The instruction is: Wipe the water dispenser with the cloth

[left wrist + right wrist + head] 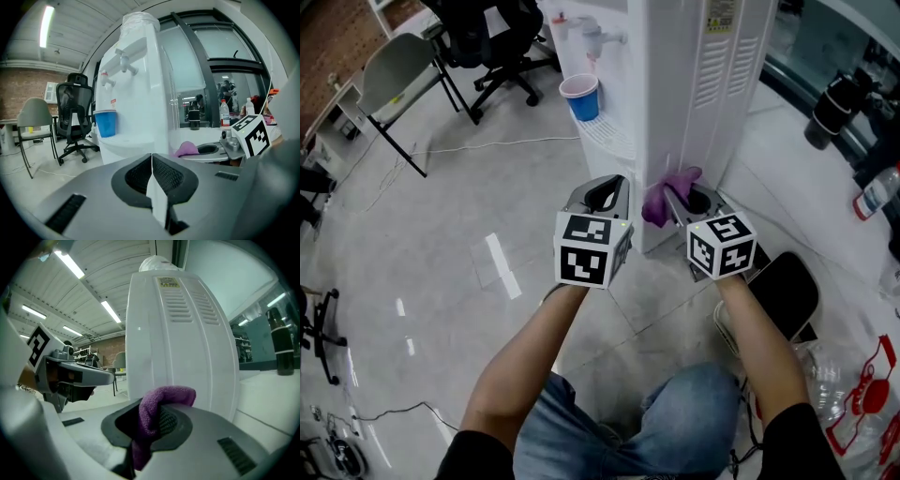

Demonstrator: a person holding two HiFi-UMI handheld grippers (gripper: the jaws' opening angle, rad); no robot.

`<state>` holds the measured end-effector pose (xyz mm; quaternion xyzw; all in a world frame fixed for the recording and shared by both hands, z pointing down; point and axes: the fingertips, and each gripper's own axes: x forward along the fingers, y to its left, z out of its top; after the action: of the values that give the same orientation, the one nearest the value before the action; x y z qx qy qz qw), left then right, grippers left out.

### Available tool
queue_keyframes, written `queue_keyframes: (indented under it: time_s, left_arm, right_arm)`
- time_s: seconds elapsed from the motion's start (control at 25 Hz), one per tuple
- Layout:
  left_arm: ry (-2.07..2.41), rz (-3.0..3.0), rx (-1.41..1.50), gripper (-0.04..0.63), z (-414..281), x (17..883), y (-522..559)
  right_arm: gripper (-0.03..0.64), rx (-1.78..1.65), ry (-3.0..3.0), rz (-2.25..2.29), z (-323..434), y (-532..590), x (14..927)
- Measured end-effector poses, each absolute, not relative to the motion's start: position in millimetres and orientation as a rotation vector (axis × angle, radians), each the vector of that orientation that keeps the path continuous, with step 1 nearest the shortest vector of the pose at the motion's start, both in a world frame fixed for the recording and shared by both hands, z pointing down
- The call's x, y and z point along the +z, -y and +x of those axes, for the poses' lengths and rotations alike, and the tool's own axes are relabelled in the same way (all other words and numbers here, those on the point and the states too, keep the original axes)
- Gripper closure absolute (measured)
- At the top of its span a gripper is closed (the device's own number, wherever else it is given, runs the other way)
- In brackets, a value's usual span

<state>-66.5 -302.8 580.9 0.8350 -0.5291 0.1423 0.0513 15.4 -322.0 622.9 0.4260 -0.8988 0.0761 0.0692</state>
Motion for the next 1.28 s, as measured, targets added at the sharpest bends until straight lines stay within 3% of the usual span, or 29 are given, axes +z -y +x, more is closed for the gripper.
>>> queue_keyframes:
  time_s: [0.96,1.28]
  left_arm:
    - [1.549,2.463,0.542,0.568,-58,697,290]
    - [1.562,2.463,0.528,0.568,-56,681,296]
  right_arm:
    - [0.572,0.560,2.537,1.322,12,322,820]
    - [0.572,0.571,2.535,1.322,14,314,801]
